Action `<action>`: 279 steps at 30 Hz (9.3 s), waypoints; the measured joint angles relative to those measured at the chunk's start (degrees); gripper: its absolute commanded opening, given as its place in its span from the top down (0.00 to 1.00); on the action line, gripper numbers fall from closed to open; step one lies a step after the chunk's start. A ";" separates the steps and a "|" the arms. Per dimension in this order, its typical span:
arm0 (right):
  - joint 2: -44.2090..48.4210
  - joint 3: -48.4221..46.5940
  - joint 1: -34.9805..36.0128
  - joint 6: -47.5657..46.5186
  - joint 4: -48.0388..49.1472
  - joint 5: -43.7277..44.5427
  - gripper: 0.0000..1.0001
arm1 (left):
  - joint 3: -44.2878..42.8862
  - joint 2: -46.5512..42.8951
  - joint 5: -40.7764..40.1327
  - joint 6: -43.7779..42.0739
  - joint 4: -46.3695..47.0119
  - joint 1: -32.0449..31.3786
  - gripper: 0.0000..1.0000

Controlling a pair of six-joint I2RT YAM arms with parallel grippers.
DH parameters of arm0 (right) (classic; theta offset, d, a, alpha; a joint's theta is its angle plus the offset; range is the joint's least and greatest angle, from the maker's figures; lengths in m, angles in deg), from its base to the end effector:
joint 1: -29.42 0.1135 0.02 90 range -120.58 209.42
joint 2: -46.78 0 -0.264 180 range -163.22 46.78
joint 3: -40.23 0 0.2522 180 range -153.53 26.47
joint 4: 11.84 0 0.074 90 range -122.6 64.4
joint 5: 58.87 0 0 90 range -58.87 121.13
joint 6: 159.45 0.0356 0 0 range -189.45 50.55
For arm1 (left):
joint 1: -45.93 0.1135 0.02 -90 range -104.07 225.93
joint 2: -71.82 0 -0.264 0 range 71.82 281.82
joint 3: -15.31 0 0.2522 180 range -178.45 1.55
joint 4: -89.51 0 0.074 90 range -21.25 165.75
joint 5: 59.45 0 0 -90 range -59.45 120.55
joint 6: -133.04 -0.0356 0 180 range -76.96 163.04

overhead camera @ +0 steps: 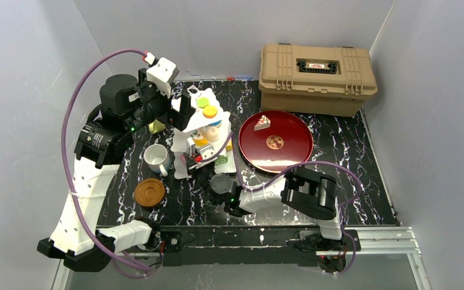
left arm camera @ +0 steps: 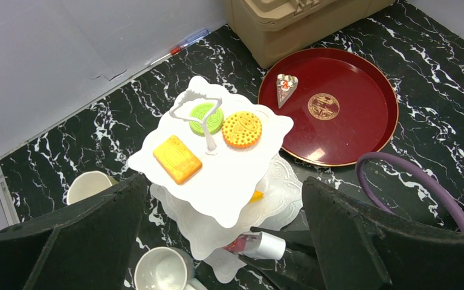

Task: Serve the afternoon tea
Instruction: Place the desert on the desert table, then pick up the desert from the tray, then place the desert on the desert table.

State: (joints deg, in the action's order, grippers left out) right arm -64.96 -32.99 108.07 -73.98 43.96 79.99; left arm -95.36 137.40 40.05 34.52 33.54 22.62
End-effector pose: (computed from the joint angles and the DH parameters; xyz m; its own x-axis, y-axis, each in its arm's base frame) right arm 0.1066 0.3949 0.2306 0.0980 0.2244 -0.9695 -0.4973 0.8549 0.1476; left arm 0.1777 -0.0830 0.5119 -0.0916 0.1986 -0.9758 0.5589 0.8213 0.1147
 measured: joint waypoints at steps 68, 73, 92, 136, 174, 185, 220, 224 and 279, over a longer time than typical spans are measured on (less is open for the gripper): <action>33.44 14.82 -36.17 16.50 -40.81 -2.71 0.76 | 0.00 -0.37 1.09 1.60 0.17 0.00 0.01; 25.99 13.16 -37.51 16.79 -35.54 -3.52 0.75 | 0.07 -0.37 1.09 1.55 0.20 0.00 0.01; 13.11 3.72 -37.27 13.46 -24.57 -4.24 0.62 | 0.85 -0.39 1.03 0.94 0.46 0.00 0.00; 7.08 4.24 -37.07 12.55 -16.68 -2.32 0.87 | 1.95 -0.52 0.15 -0.46 0.66 0.00 0.01; 21.62 10.75 -38.18 11.87 -25.73 -0.52 0.57 | 1.92 -0.35 0.50 0.24 1.03 0.00 0.01; 16.37 10.73 -40.11 11.87 -24.37 -0.96 0.52 | 1.92 -0.35 0.50 0.24 1.03 0.00 0.01; 10.05 8.63 -43.76 10.16 -18.03 -10.38 0.84 | 1.92 -0.17 0.44 0.22 1.03 0.00 0.01; 12.55 9.53 -43.30 9.62 -19.82 -11.61 0.85 | 1.92 -0.15 0.44 0.20 1.03 0.00 0.01; 19.87 11.56 -2.82 8.72 -18.29 -5.92 0.90 | 0.42 0.72 -0.07 1.07 -0.74 0.00 0.01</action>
State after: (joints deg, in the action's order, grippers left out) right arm -45.09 -21.43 105.25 -65.26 25.66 74.06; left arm -94.94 138.13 39.98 35.60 32.79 22.62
